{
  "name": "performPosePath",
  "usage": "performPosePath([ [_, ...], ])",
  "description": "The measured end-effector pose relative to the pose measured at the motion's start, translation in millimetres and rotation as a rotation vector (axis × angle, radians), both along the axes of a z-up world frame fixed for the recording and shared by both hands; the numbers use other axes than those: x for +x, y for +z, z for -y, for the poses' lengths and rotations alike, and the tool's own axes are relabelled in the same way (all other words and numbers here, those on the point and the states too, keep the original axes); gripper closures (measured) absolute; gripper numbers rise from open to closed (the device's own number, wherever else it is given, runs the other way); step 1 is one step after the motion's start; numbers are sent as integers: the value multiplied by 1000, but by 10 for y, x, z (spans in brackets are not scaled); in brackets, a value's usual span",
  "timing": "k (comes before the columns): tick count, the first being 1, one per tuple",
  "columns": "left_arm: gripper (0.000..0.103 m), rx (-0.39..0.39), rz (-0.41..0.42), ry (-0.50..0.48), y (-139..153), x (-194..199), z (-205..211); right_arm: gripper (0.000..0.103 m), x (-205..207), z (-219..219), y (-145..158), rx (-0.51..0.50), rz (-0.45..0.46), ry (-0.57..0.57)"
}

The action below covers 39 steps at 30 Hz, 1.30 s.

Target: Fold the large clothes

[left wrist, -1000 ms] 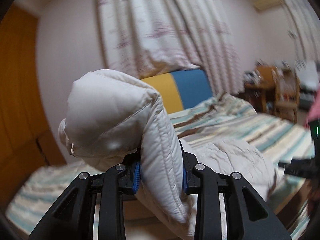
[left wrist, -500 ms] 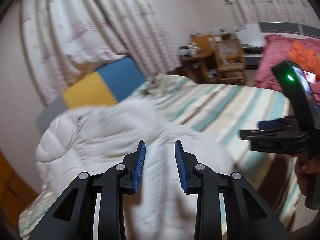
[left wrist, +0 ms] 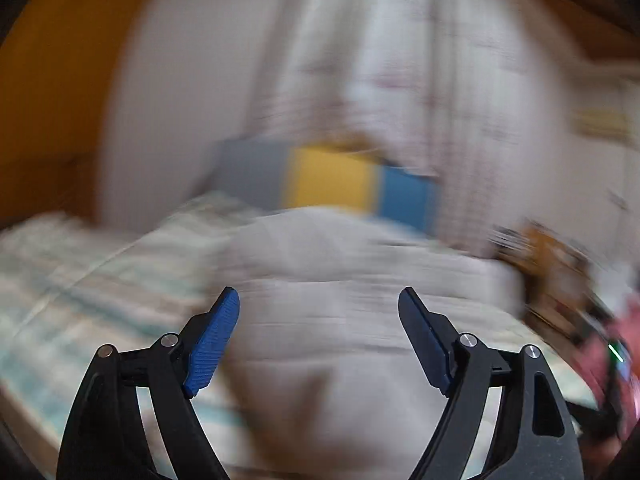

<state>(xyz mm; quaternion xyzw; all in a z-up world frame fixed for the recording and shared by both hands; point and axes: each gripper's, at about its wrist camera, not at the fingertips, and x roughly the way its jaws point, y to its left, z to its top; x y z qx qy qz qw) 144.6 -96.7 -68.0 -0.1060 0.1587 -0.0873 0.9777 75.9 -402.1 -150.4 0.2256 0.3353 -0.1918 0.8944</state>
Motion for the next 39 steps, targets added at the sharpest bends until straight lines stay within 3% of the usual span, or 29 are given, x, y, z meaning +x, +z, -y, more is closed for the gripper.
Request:
performPosePath([
  [2,29,-26,-172,86,-253,482,-251,44,140,8,-97,-32,-66,-11],
  [4,35,-120,-315,64,-478,836,-349,45,225,72,-192,-5,-89,-28],
  [6,35,-197,-375,15,-605,1053,-277,44,265,177,-273,26,-106,-65],
  [8,37,-172,-357,-46,-589,1142,-63,48,342,209,-372,66,-137,-22],
  [9,39,-136,-347,-95,-557,1189,117,55,390,180,-421,93,-142,33],
  [12,43,-36,-310,-247,-431,1248,642,64,419,9,-438,15,-151,115],
  [14,43,52,-262,-355,-324,1203,1044,68,407,-50,-448,1,-154,135],
  [16,43,210,-221,-448,-276,1144,1538,69,375,-47,-460,13,-148,134],
  [19,43,336,-210,-572,-304,1104,2037,71,274,79,-465,89,-110,120],
  [24,43,378,-201,-606,-416,1118,2263,69,-60,396,-225,105,-8,-17],
  [28,43,384,-189,-595,-376,1156,2212,68,-87,554,377,47,165,-48],
  [30,43,395,-186,-587,-363,1132,2232,64,167,472,703,14,220,27],
  [34,43,416,-186,-579,-357,1032,2247,64,897,177,1007,-16,214,187],
  [36,43,417,-193,-574,-334,1038,2264,66,1304,26,1005,-49,175,265],
  [39,42,384,-211,-546,-315,1105,2202,66,1710,-18,765,-46,95,277],
])
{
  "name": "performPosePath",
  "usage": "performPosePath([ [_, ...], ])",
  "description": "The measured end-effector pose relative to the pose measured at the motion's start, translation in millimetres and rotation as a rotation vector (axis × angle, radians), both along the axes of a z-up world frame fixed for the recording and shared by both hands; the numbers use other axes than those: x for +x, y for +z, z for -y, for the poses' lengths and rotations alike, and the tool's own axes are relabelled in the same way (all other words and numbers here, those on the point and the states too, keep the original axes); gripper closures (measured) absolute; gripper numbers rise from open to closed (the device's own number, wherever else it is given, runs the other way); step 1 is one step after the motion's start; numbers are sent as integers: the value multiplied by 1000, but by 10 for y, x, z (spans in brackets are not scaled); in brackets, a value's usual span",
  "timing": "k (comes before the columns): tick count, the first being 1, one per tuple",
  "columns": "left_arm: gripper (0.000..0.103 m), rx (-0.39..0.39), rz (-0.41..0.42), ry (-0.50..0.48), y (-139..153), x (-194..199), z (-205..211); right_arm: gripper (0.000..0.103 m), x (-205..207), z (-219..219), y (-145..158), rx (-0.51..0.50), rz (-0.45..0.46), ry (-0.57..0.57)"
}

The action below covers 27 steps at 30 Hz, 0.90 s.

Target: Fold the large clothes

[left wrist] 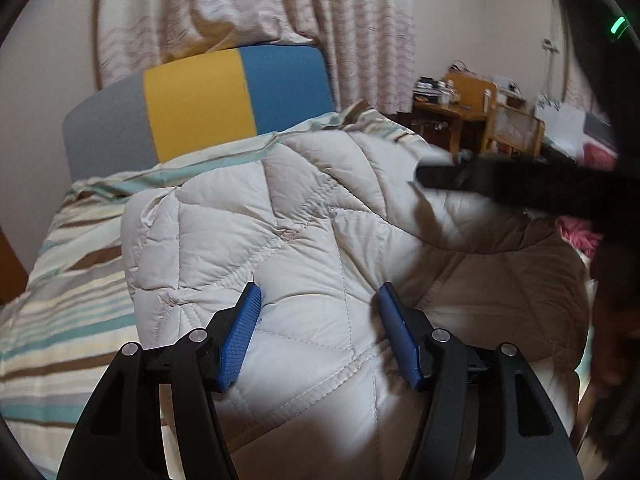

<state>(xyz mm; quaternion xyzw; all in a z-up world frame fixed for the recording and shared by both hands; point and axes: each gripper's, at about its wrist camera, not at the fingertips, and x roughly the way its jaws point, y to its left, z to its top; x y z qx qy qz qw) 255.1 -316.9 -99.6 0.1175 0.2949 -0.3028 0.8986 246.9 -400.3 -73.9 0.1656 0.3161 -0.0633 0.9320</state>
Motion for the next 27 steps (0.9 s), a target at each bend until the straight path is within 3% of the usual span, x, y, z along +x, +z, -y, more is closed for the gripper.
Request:
performPosePath([
  [3,38,-48,-33,38,9,61,-53,68,72,101,-282,57,-27,-16],
  [7,38,-103,-68,85,27,166,-73,68,36,56,-460,-25,-31,-31],
  [10,38,-143,-99,105,-11,249,-99,68,44,165,-592,3,-38,-42],
  [14,36,-122,-150,142,-180,414,-42,68,57,239,-732,49,-44,-47],
  [17,33,-49,-124,134,-348,506,83,68,134,305,-868,93,-54,-61],
  [21,32,-57,-149,131,-486,650,152,68,218,428,-1042,155,-45,-90],
  [27,32,-40,-128,132,-505,608,128,67,200,393,-1014,132,-44,-89],
])
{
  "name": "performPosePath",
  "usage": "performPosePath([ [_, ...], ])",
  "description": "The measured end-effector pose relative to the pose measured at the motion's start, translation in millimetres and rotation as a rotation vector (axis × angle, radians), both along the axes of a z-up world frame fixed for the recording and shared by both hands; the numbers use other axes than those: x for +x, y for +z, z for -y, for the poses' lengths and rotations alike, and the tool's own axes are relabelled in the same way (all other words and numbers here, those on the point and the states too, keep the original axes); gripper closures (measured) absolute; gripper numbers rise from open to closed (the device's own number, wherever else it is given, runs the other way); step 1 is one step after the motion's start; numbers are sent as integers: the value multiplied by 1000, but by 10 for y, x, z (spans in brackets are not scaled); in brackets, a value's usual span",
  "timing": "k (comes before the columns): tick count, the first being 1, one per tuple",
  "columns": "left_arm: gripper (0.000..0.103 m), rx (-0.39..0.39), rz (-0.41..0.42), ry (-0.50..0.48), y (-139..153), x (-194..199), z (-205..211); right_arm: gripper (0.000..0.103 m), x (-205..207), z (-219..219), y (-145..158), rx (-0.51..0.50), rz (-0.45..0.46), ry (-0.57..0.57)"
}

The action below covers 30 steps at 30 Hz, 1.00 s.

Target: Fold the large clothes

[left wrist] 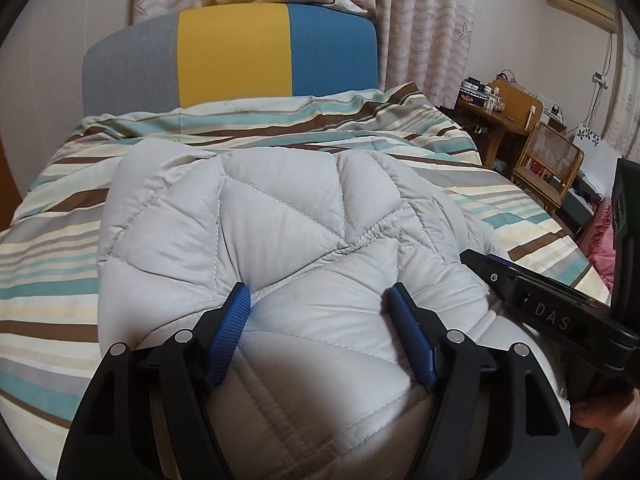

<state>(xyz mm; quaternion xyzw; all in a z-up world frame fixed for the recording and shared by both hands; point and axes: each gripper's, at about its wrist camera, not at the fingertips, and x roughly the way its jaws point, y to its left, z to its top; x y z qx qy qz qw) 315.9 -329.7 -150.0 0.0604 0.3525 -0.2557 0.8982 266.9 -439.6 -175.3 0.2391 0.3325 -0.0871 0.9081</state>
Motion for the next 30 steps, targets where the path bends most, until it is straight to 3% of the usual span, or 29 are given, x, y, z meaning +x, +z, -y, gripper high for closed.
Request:
performPosePath([
  [4,11,-13,27,-17,138,-178,-118,60,-173,-65,154,-42,17,26],
  [5,3,-18,33,-23,182,-252,-160,53,-248,-94,202,-62,27,31],
  [6,3,-13,50,-8,236,-360,-220,43,-335,-130,252,-89,32,25],
  [8,3,-14,56,2,280,-489,-280,37,-523,-196,341,-117,54,19],
  [11,3,-49,49,17,339,-720,-436,37,-818,-272,432,-126,70,6],
  [15,3,-86,11,57,394,-1020,-656,26,-1197,-389,548,-120,71,7],
  [22,3,-29,21,114,477,-1553,-931,13,-1698,-675,741,-89,67,19],
  [30,3,-39,14,173,624,-2008,-1189,4,-2157,-1099,943,-146,44,32],
])
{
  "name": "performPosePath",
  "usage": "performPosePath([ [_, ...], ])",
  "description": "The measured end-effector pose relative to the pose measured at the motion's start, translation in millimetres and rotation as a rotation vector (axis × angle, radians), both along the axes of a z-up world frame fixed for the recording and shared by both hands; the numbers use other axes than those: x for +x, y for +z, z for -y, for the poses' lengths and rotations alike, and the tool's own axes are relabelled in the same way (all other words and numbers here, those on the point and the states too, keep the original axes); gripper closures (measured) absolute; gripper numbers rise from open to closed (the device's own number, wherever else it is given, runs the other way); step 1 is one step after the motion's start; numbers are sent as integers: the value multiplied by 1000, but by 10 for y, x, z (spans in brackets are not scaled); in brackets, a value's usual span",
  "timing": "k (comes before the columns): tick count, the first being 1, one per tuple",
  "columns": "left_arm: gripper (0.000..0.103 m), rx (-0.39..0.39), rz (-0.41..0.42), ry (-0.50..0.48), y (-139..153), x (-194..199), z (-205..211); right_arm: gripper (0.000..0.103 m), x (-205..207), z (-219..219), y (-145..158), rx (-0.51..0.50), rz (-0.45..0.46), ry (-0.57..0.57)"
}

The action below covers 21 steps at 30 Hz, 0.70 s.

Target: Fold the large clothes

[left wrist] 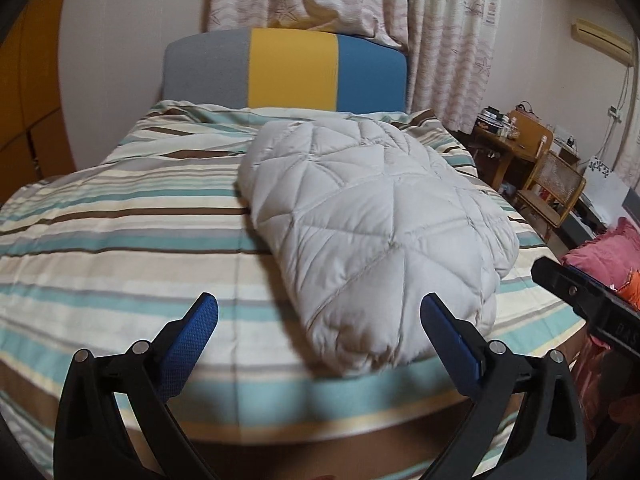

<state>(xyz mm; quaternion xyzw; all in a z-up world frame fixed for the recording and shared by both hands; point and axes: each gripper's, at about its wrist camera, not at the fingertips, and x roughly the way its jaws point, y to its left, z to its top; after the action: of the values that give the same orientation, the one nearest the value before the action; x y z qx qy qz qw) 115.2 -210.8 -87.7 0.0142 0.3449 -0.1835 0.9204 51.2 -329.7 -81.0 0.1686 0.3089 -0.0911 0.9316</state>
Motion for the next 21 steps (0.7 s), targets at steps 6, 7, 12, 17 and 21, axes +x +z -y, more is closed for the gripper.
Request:
performPosePath([
  [6,3,-13,20,45,120,-262,-135,3,-228,-186,65,-30,-20,7],
  [7,3,-17,21,43,139,-301,-143,3,-248,-203,79,-37,-23,7],
  [12,3,10,61,65,220,-449,-125,3,-433,-271,151,-55,-19,2],
  [17,3,32,97,58,273,-548,-62,2,-521,-290,202,-89,-14,0],
  [21,3,43,101,57,273,-565,-20,2,-539,-251,197,-73,-12,-7],
])
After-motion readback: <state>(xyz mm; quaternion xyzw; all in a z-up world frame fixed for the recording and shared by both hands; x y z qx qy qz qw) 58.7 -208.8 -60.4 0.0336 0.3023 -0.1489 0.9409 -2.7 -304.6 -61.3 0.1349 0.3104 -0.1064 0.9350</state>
